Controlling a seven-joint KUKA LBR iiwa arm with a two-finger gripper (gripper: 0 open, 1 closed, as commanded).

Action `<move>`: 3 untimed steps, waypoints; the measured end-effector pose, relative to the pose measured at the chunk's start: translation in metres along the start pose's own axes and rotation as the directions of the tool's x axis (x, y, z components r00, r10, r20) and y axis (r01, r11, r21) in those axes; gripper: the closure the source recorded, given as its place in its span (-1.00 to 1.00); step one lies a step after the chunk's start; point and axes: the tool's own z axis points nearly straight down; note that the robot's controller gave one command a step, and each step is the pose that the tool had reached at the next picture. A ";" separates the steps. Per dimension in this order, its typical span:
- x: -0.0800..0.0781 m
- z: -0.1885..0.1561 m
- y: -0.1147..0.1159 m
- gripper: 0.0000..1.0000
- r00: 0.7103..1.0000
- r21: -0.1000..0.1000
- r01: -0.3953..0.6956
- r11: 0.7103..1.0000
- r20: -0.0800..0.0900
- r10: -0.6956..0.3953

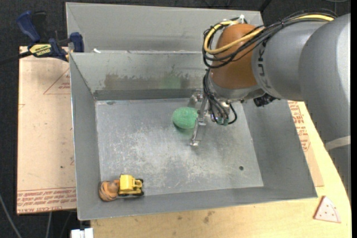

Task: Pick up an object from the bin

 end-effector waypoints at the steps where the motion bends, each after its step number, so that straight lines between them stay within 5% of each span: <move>1: -0.008 0.018 0.005 1.00 0.995 -0.006 -0.096 0.995 0.011 0.096; 3: -0.005 0.014 0.005 1.00 0.993 -0.003 -0.116 0.993 0.004 0.116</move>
Offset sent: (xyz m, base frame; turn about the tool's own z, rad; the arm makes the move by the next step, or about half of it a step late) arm 0.0000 0.0000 0.0000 0.0000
